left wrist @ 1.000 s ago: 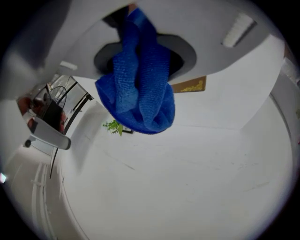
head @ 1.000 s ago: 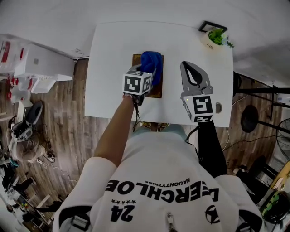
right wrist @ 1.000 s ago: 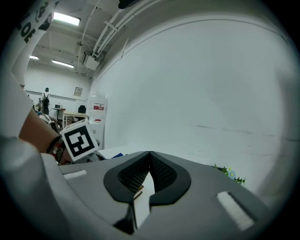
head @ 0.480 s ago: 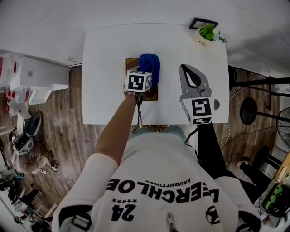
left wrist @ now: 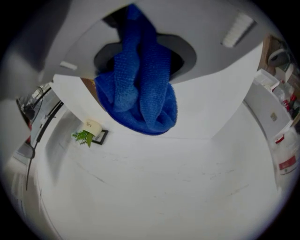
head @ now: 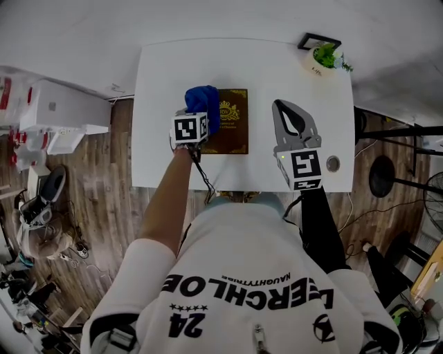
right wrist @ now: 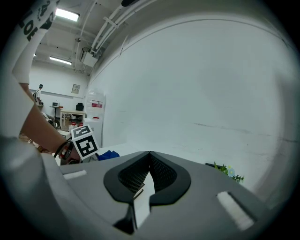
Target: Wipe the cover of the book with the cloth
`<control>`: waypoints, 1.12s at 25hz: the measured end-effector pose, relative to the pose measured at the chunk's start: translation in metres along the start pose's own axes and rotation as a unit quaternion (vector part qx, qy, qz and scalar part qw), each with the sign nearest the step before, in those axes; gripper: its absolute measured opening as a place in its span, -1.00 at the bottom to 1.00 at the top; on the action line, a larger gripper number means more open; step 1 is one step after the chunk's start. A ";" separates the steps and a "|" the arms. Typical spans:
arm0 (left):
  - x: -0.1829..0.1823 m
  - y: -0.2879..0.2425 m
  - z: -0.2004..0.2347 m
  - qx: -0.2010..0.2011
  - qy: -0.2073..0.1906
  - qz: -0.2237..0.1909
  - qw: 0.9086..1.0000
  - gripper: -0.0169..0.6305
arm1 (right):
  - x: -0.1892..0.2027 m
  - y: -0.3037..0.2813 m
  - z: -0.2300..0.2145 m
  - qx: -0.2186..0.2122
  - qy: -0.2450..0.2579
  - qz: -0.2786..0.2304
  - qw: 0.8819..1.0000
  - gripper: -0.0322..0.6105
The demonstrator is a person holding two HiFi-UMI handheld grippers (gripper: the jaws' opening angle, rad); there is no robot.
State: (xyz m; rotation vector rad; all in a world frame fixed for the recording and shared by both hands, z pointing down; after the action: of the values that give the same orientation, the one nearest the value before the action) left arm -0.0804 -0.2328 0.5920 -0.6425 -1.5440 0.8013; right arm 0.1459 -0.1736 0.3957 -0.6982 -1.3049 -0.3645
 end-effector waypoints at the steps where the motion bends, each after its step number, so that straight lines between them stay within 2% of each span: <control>1: 0.001 0.000 0.006 -0.008 0.009 0.004 1.000 -0.39 | 0.000 0.000 0.001 -0.001 0.000 -0.001 1.000 -0.89; 7: -0.003 0.005 0.004 -0.010 0.008 -0.002 1.000 -0.39 | -0.002 0.001 0.005 0.000 0.000 -0.004 1.000 -0.89; 10: -0.015 0.019 -0.020 0.022 -0.002 -0.027 0.999 -0.39 | -0.002 0.003 0.004 0.004 -0.001 -0.004 1.000 -0.89; 13: -0.025 0.035 -0.057 0.074 -0.010 -0.052 0.996 -0.39 | 0.000 0.006 0.004 0.006 -0.004 -0.002 1.000 -0.89; 17: -0.014 0.041 -0.102 0.115 -0.034 -0.037 0.992 -0.39 | -0.001 0.009 0.006 0.007 -0.003 -0.002 1.000 -0.89; 19: 0.003 0.034 -0.116 0.113 -0.055 -0.013 0.992 -0.39 | -0.001 0.010 0.005 0.008 -0.002 -0.002 1.000 -0.89; 21: 0.015 0.029 -0.120 0.104 -0.057 0.000 0.993 -0.39 | -0.001 0.011 0.006 0.009 -0.002 -0.002 1.000 -0.89; 26: 0.014 0.030 -0.114 0.101 -0.058 -0.004 0.993 -0.39 | 0.000 0.013 0.005 0.011 -0.003 0.000 1.000 -0.89; 28: 0.014 0.028 -0.100 0.085 -0.063 -0.011 0.994 -0.39 | -0.001 0.013 0.006 0.010 -0.002 0.000 1.000 -0.89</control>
State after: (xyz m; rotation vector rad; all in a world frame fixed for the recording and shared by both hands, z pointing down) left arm 0.0158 -0.1921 0.5821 -0.4566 -1.5732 0.9604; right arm 0.1488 -0.1602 0.3922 -0.6812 -1.3107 -0.3500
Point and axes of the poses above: the fingertips, and each gripper's own axes: y backward along the fingers, z to its left, x out of its underside, the point moved 3 cm from there along y, backward along the fingers, and after that the axes turned 14 degrees about -x, right-handed, at the moved point
